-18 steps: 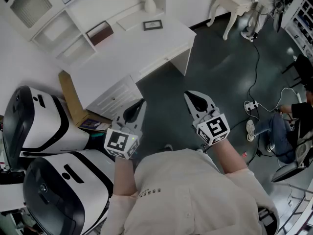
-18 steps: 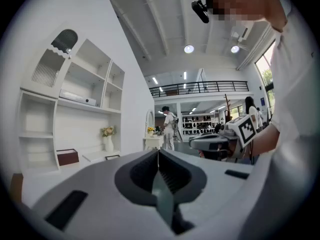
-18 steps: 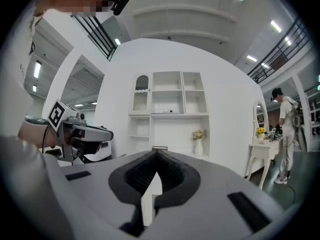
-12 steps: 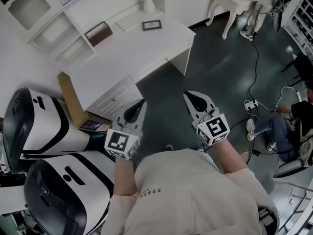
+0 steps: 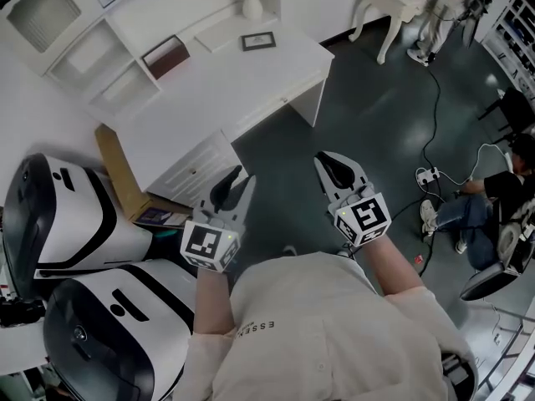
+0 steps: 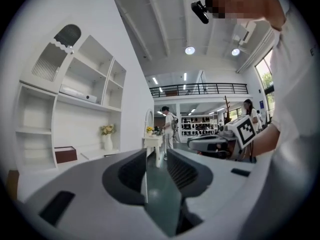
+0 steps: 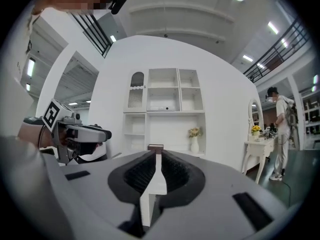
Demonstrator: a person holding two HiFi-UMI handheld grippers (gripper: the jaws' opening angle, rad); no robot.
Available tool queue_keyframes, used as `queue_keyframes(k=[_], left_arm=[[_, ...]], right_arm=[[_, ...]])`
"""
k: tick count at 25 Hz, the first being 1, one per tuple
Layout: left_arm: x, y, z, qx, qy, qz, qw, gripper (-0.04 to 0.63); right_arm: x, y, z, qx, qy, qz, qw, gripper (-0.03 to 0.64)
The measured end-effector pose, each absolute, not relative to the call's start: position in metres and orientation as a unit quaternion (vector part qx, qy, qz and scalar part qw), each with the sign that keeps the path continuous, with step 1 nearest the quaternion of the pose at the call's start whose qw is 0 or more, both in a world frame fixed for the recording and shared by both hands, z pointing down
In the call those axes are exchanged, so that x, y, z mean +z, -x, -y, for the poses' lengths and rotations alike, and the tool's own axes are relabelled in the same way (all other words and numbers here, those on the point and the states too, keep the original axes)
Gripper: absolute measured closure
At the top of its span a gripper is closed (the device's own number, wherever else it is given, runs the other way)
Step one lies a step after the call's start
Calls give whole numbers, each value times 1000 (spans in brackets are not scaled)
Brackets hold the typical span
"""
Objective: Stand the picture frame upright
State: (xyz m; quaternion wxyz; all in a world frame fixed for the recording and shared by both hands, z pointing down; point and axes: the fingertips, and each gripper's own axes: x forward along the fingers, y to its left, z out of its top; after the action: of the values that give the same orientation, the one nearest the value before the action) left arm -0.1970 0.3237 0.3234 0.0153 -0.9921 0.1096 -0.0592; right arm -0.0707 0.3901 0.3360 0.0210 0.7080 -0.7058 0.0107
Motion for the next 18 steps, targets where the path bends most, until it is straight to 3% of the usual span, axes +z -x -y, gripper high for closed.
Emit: queue_keyframes(k=[1, 2, 3, 18], left_arm=[[325, 197, -321, -60, 992, -111, 13, 448], [326, 197, -317, -60, 992, -112, 10, 361], [326, 197, -313, -59, 992, -115, 7, 351], [353, 178, -258, -98, 989, -115, -6, 351]], right_arm=[[336, 70, -388, 9, -710, 704, 23, 566], [336, 70, -385, 9, -710, 704, 22, 444], [337, 70, -383, 11, -711, 703, 19, 410], [358, 44, -317, 38, -691, 721, 37, 410]])
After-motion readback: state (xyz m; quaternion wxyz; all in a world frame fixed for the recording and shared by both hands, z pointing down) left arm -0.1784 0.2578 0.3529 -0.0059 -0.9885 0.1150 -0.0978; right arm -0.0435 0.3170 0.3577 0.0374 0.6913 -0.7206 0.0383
